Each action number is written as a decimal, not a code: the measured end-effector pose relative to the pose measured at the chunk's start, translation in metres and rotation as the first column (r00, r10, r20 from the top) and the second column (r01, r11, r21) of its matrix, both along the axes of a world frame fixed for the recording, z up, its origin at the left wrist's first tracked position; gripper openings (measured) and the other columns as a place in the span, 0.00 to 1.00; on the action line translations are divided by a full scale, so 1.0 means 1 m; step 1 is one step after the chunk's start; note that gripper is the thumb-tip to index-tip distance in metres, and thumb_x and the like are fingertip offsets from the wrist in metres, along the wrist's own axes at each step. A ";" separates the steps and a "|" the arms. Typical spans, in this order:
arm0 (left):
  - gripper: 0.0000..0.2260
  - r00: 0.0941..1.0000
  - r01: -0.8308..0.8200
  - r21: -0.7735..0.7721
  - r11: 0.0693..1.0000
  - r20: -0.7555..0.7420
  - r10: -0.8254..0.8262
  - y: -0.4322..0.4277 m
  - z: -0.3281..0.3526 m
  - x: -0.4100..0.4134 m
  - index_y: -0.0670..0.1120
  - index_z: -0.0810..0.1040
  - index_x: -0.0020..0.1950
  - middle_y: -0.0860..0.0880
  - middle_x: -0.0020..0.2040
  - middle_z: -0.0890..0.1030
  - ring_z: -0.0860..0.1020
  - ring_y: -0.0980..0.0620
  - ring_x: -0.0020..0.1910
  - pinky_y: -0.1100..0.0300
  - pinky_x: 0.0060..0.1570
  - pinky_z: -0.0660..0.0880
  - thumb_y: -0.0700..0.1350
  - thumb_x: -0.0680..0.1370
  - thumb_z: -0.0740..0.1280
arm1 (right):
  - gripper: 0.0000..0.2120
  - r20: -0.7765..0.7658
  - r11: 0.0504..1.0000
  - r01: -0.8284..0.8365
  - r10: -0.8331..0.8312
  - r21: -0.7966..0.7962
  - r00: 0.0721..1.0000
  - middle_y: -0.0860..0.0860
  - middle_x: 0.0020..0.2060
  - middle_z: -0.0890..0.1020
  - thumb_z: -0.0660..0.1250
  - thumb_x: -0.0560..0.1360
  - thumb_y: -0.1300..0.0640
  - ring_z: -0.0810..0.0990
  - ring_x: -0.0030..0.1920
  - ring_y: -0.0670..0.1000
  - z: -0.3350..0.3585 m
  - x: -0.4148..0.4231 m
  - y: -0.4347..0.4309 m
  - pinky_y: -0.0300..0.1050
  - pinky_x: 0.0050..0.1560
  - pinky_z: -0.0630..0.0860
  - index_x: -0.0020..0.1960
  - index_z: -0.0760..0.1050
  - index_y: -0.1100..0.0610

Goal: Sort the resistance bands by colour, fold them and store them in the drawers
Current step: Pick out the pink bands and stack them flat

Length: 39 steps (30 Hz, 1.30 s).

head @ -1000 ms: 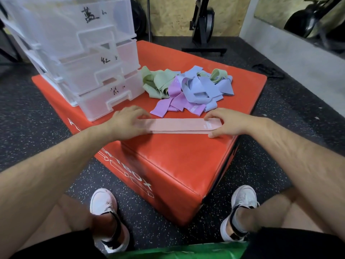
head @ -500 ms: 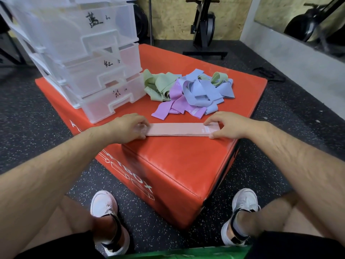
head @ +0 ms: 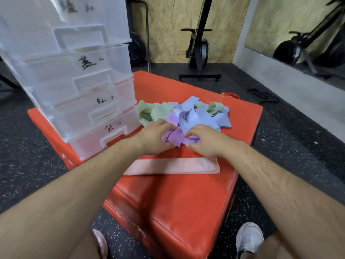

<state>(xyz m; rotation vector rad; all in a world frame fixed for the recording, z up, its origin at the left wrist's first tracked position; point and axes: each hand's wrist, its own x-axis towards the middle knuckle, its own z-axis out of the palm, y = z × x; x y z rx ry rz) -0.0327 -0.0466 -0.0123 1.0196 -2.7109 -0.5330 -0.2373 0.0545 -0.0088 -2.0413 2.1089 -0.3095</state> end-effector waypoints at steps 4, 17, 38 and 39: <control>0.38 0.991 -0.082 0.020 0.996 0.110 0.079 -0.031 0.003 -0.031 0.61 0.62 0.76 0.47 0.77 0.58 0.60 0.39 0.74 0.43 0.72 0.62 0.60 0.69 0.74 | 0.27 -0.087 0.998 0.056 -0.056 -0.004 0.995 0.49 0.67 0.70 0.68 0.74 0.46 0.67 0.66 0.56 0.005 -0.002 -0.036 0.53 0.59 0.72 0.72 0.67 0.43; 0.32 0.984 0.054 -0.207 0.977 0.178 -0.016 -0.048 -0.011 -0.076 0.52 0.65 0.74 0.50 0.76 0.60 0.59 0.46 0.75 0.49 0.69 0.58 0.63 0.74 0.67 | 0.26 -0.045 0.989 0.093 -0.089 0.116 0.995 0.50 0.64 0.70 0.67 0.74 0.44 0.68 0.64 0.57 0.001 -0.032 -0.081 0.58 0.61 0.73 0.71 0.69 0.45; 0.15 0.952 0.276 0.083 0.958 0.116 -0.284 0.052 -0.029 -0.027 0.49 0.76 0.59 0.54 0.51 0.72 0.74 0.52 0.52 0.50 0.54 0.74 0.54 0.75 0.70 | 0.09 0.190 0.784 0.371 -0.516 0.498 0.835 0.54 0.29 0.76 0.71 0.67 0.54 0.72 0.26 0.53 -0.010 -0.012 0.036 0.39 0.27 0.69 0.40 0.72 0.57; 0.15 0.953 0.274 0.077 0.959 0.114 -0.282 0.052 -0.030 -0.027 0.49 0.76 0.58 0.54 0.51 0.72 0.74 0.52 0.52 0.50 0.54 0.74 0.54 0.75 0.70 | 0.09 0.220 0.774 0.374 -0.538 0.510 0.813 0.53 0.29 0.75 0.71 0.67 0.54 0.71 0.26 0.53 -0.011 -0.011 0.038 0.39 0.28 0.68 0.40 0.72 0.57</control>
